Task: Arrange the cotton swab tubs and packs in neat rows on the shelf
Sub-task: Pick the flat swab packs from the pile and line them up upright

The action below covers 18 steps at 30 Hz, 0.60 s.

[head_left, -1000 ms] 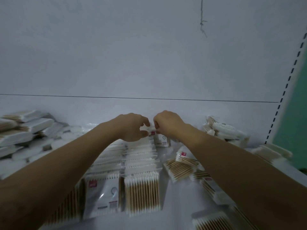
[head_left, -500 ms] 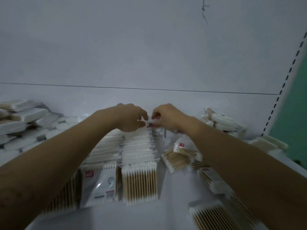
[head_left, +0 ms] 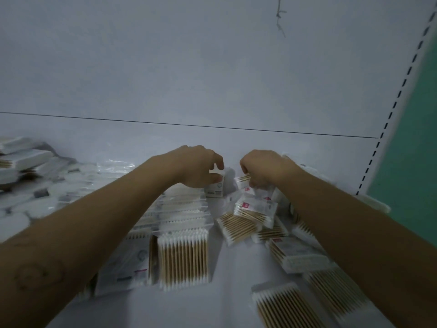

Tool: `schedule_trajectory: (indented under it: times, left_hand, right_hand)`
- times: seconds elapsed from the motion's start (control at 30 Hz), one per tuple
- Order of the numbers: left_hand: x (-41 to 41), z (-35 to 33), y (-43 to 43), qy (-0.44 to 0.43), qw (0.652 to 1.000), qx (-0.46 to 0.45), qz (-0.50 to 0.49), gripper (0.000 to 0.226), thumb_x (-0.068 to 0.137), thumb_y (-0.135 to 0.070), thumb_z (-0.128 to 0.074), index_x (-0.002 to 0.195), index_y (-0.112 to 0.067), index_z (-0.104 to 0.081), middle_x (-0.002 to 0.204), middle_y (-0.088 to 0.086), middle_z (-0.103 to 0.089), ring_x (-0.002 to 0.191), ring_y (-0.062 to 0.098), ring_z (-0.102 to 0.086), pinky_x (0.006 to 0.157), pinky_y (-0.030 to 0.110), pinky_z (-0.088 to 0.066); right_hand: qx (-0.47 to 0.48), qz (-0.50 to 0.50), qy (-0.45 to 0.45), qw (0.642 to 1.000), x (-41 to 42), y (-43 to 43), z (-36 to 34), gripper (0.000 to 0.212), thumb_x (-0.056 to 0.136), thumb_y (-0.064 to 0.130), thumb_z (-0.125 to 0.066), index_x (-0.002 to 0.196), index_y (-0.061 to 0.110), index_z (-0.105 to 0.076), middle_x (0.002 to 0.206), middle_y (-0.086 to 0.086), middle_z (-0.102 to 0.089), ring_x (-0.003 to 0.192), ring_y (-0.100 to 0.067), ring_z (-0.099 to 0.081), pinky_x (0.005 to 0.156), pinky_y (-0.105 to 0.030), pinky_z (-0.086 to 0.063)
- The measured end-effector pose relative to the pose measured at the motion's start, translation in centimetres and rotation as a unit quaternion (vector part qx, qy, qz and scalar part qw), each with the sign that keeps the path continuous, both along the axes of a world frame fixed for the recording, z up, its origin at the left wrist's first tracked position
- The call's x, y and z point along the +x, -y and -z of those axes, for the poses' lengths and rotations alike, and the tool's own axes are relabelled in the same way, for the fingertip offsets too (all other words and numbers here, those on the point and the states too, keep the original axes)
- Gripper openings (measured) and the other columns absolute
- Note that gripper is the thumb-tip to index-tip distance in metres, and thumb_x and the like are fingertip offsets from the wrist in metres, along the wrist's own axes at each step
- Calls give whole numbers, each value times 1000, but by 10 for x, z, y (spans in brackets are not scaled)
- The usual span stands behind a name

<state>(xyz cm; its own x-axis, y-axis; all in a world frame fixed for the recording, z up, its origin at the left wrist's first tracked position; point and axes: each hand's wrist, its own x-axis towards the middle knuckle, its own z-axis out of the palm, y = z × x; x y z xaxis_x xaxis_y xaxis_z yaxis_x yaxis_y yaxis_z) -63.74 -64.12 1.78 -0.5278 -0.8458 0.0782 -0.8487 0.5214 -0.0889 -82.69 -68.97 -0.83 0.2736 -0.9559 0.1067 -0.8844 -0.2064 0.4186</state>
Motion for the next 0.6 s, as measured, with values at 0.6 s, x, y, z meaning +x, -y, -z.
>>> schedule_trajectory:
  times: [0.6]
  left_hand:
    - [7,-13,1,-450,892,-21,-34,20,84,-28,-75,97,-15,-66,87,0,-70,71,16,-69,66,31,-58]
  right_hand:
    - [-53,-174,487,855,7,-48,-72,50,74,31,-84,117,27,-59,101,11,-62,84,-4,-62,72,-16,-49]
